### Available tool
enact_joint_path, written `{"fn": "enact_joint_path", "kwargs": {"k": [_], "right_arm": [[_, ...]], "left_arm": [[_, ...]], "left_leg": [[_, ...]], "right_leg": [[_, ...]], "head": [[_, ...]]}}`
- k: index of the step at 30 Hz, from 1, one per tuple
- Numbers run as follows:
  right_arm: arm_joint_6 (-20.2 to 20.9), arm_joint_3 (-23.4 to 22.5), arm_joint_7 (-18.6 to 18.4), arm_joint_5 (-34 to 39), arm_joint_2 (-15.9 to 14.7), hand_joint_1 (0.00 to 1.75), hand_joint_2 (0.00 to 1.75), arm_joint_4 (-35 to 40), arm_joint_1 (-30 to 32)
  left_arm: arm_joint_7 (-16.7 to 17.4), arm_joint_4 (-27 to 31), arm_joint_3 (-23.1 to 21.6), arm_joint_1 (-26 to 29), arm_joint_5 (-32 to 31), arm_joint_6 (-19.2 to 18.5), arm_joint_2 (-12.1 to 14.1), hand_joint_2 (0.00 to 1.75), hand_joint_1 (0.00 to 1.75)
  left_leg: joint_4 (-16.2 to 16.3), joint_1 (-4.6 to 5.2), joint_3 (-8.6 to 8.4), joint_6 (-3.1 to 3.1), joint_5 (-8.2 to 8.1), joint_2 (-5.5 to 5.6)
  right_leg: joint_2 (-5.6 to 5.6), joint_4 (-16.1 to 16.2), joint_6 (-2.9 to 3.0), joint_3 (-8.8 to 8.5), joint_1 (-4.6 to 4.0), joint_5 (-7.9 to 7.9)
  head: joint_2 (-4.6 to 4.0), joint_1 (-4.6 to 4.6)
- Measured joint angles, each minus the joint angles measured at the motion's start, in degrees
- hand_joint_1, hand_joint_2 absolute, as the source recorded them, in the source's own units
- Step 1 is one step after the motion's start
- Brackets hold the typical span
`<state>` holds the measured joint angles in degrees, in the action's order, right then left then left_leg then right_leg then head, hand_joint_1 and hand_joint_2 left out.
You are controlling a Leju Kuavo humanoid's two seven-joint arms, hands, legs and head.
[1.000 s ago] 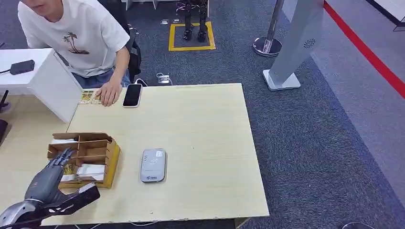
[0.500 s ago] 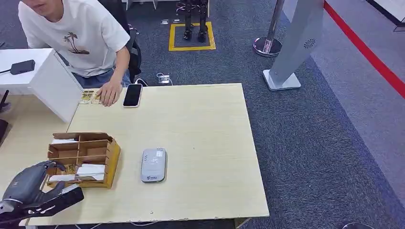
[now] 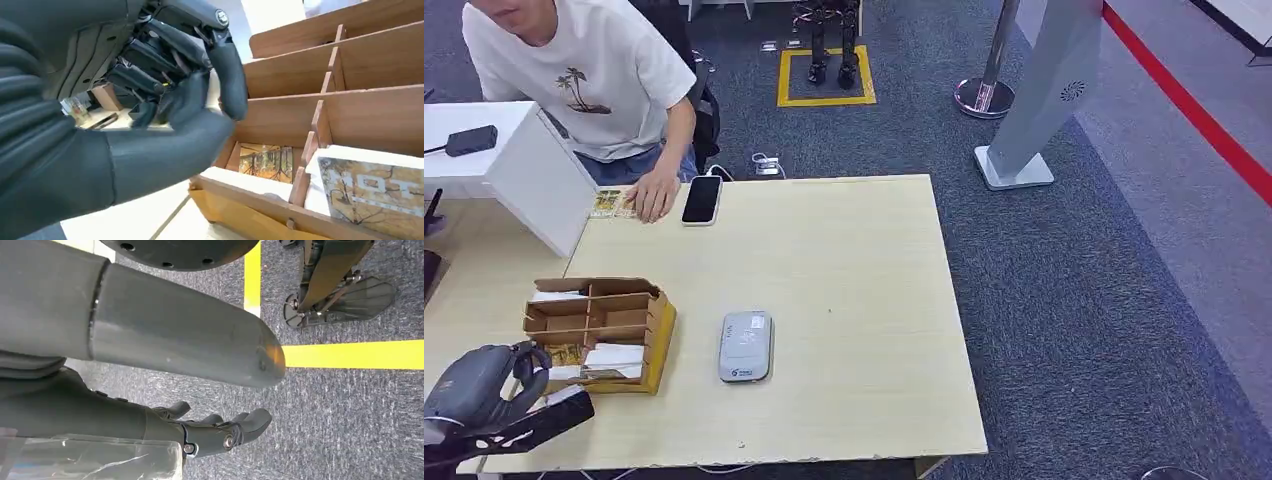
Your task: Pass the card to the sensor for recognition and then transmit it.
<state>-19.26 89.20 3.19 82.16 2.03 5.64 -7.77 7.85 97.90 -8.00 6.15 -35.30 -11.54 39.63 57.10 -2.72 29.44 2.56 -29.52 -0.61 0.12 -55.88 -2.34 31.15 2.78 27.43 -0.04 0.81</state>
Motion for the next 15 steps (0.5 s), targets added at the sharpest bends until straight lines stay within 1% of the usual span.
{"fn": "enact_joint_path", "kwargs": {"k": [15], "right_arm": [[-0.2,0.0,0.3,-0.1,0.0,0.00,0.00,0.0,0.0]], "left_arm": [[0.9,0.2,0.1,-2.8,-0.3,-0.5,0.0,0.00,0.00]], "left_leg": [[0.0,0.00,-0.01,0.00,0.00,0.00]], "right_leg": [[0.00,0.0,0.00,0.01,0.00,0.00]], "head": [[0.00,0.00]]}}
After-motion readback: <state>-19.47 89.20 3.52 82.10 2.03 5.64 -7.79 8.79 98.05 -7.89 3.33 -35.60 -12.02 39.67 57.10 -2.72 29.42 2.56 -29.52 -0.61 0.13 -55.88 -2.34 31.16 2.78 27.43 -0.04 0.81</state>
